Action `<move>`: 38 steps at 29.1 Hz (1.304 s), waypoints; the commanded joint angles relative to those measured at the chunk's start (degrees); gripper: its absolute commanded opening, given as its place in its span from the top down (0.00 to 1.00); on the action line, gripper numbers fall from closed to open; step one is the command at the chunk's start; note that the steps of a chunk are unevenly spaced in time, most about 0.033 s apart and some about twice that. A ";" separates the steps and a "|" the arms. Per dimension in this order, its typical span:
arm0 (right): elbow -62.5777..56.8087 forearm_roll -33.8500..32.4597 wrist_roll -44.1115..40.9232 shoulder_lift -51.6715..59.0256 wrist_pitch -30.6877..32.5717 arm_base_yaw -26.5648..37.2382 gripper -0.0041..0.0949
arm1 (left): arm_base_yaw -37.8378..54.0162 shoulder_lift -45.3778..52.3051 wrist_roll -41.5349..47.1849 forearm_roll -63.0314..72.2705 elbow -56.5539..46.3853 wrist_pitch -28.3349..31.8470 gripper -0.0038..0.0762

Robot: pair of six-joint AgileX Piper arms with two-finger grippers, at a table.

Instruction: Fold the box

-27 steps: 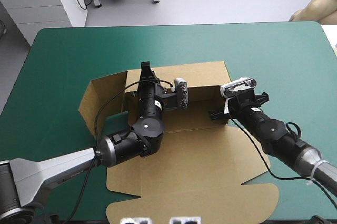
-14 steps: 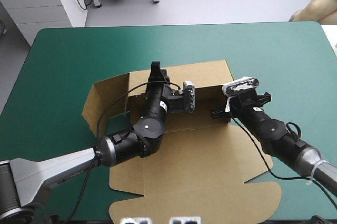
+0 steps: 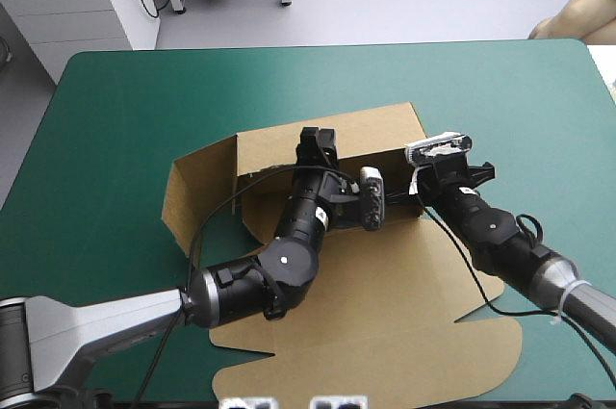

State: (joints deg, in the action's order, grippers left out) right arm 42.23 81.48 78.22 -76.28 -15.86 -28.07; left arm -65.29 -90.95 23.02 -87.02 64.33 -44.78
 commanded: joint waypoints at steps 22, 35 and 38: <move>6.41 4.71 0.37 -3.78 14.48 9.02 0.98 | 3.33 8.40 -23.51 49.28 10.51 -1.37 0.94; 6.41 4.71 0.37 -3.91 13.53 9.02 0.98 | 50.83 17.87 -56.61 112.66 19.28 -6.74 0.94; 6.41 4.71 0.37 -3.91 13.25 9.02 0.98 | 62.02 18.95 -57.87 118.52 19.13 -9.29 0.94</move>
State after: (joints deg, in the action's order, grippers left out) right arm 46.92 85.28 78.95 -81.62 -4.17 -19.20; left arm -12.23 -74.84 -33.19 23.41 81.60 -54.30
